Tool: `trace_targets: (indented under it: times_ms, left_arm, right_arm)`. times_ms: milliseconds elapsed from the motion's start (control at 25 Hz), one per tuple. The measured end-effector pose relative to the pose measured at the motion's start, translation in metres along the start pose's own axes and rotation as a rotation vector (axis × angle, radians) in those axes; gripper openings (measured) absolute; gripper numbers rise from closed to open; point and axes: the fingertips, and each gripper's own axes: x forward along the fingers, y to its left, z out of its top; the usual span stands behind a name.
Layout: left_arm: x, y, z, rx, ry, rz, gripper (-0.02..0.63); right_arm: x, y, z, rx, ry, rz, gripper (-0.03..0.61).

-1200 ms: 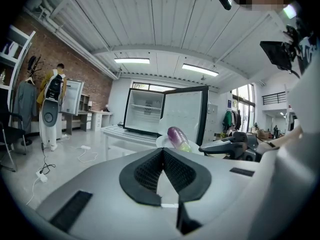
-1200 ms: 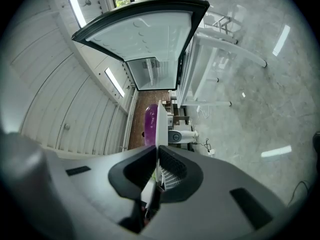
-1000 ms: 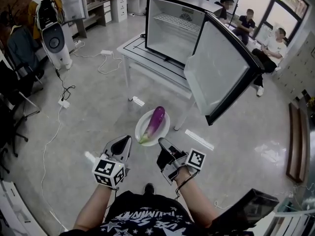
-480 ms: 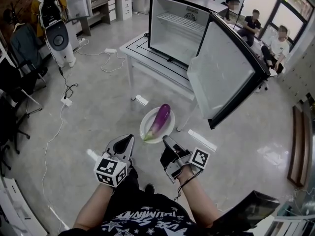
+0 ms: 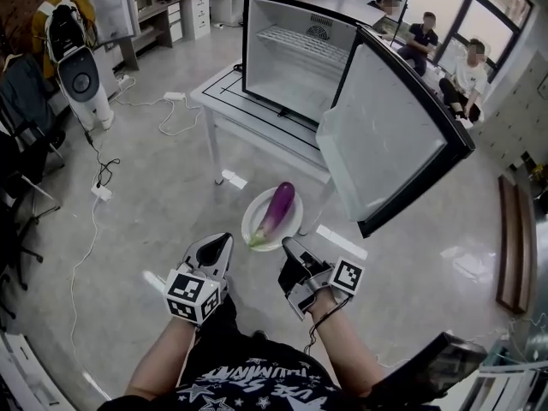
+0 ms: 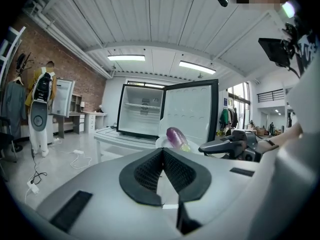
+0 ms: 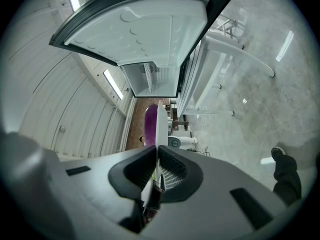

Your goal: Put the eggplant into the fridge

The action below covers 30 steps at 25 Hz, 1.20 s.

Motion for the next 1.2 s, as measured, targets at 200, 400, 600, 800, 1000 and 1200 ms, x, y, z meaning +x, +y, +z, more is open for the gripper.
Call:
trace_targets:
  times_ms: [200, 400, 600, 800, 1000, 1200]
  left_arm:
    - [0.029, 0.026, 0.005, -0.002, 0.010, -0.039, 0.009]
    - [0.062, 0.062, 0.020, 0.004, 0.013, -0.069, 0.009]
    - [0.094, 0.092, 0.033, 0.012, 0.016, -0.102, 0.009]
    - [0.121, 0.120, 0.045, 0.019, 0.022, -0.143, 0.009]
    - [0.146, 0.149, 0.055, 0.017, 0.026, -0.172, 0.009]
    - [0.164, 0.172, 0.064, 0.015, 0.019, -0.197, 0.009]
  right_arm:
    - [0.030, -0.004, 0.021, 0.002, -0.037, -0.006, 0.020]
    - [0.068, -0.005, 0.042, -0.009, -0.060, -0.018, 0.020]
    - [0.102, -0.006, 0.065, -0.013, -0.099, -0.016, 0.020]
    - [0.135, -0.008, 0.085, -0.011, -0.143, -0.020, 0.020]
    - [0.164, -0.008, 0.100, -0.014, -0.180, -0.021, 0.020]
    - [0.185, -0.012, 0.112, -0.013, -0.216, -0.030, 0.020]
